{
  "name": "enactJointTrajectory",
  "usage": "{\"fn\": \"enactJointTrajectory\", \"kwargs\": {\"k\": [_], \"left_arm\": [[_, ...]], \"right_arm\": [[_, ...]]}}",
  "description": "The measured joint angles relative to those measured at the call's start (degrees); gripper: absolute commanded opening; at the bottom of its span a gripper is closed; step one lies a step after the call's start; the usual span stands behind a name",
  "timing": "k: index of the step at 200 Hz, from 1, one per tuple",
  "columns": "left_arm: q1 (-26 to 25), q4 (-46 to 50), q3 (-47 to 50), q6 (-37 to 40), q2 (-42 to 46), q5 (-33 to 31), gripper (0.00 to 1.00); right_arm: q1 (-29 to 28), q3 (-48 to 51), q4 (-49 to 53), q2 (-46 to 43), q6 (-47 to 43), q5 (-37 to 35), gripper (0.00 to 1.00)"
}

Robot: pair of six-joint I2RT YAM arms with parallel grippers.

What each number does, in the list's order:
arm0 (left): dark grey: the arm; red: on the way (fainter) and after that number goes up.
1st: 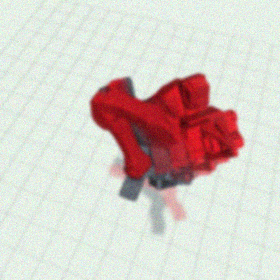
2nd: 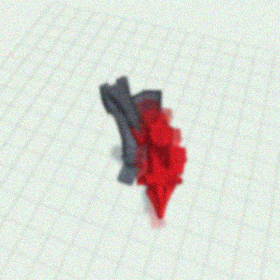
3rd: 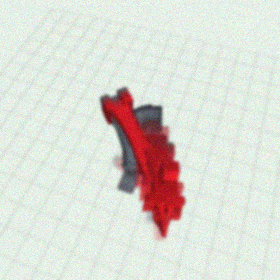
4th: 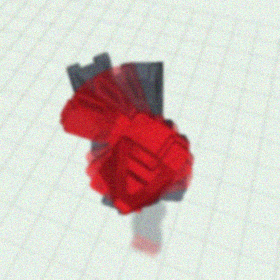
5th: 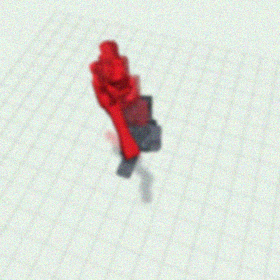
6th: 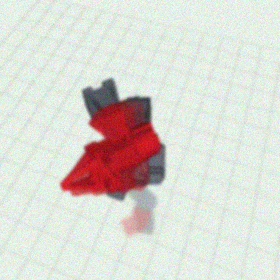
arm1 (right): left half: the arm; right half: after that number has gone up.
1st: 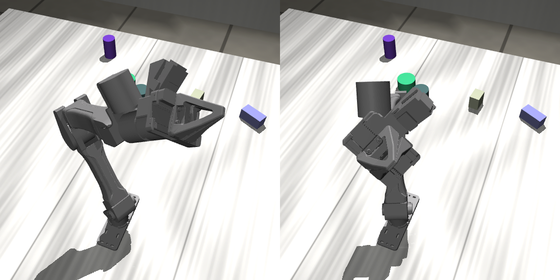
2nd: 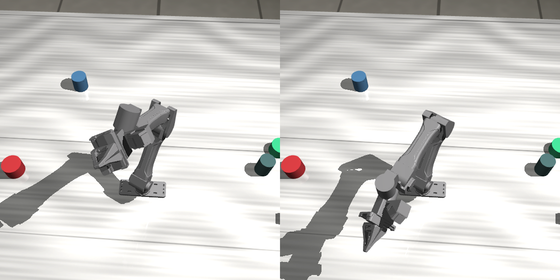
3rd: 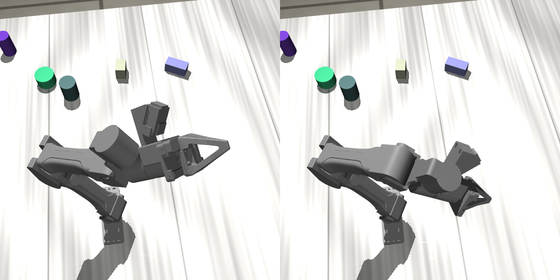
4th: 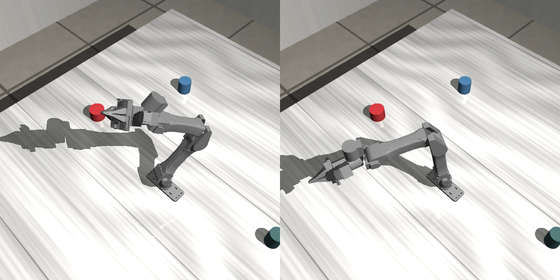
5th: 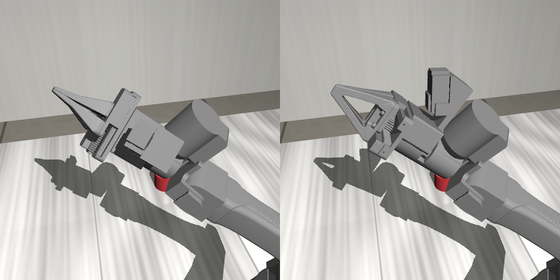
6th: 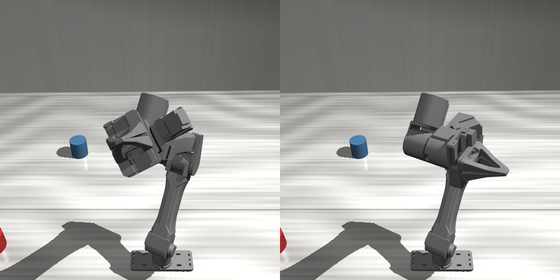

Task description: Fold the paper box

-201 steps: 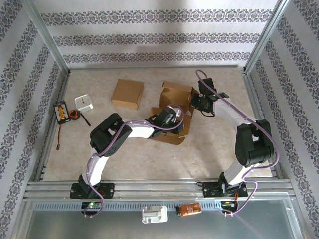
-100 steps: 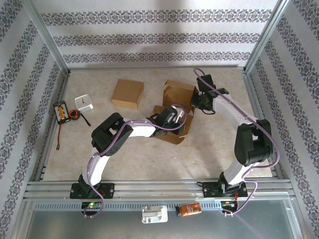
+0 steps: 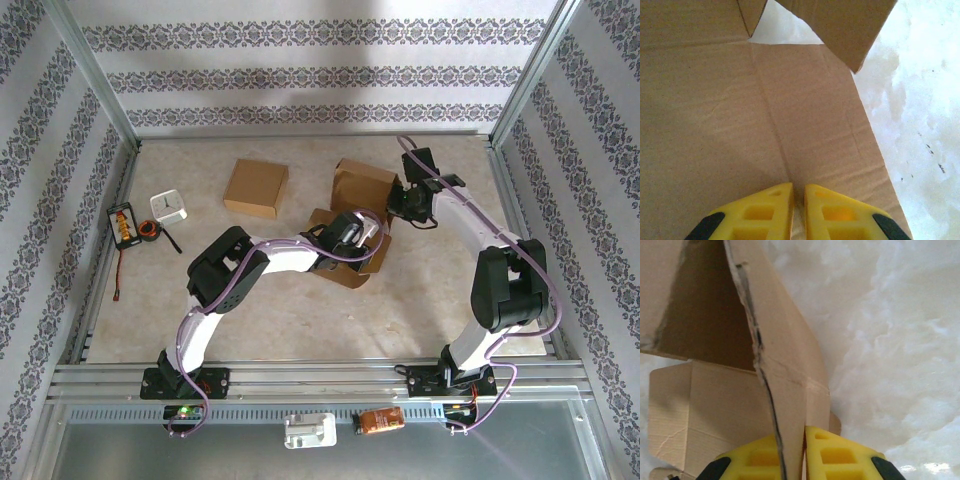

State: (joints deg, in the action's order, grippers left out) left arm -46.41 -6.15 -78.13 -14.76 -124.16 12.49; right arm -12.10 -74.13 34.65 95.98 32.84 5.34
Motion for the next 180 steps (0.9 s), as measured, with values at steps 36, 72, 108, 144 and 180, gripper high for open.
{"fn": "enactJointTrajectory", "kwargs": {"k": [36,72,108,144,180], "left_arm": [[0.0,-0.3,0.0,-0.5,0.0,0.1,0.16],[0.0,-7.9,3.5,-4.1,0.0,2.3,0.23],[0.4,-13.3,8.2,-7.7,2.3,3.5,0.32],[1.5,-13.4,14.4,-10.6,9.8,3.4,0.32],[4.2,-12.8,18.8,-14.7,23.7,0.1,0.35]], "right_arm": [[-1.3,1.4,-1.9,0.3,2.0,0.2,0.14],[-4.0,6.1,-4.7,0.3,2.4,-5.1,0.14],[-4.3,8.7,-8.3,0.3,2.4,-8.5,0.14],[-4.3,9.1,-10.2,0.3,2.3,-9.9,0.14],[-4.3,9.1,-10.5,0.3,2.2,-10.5,0.14]]}}
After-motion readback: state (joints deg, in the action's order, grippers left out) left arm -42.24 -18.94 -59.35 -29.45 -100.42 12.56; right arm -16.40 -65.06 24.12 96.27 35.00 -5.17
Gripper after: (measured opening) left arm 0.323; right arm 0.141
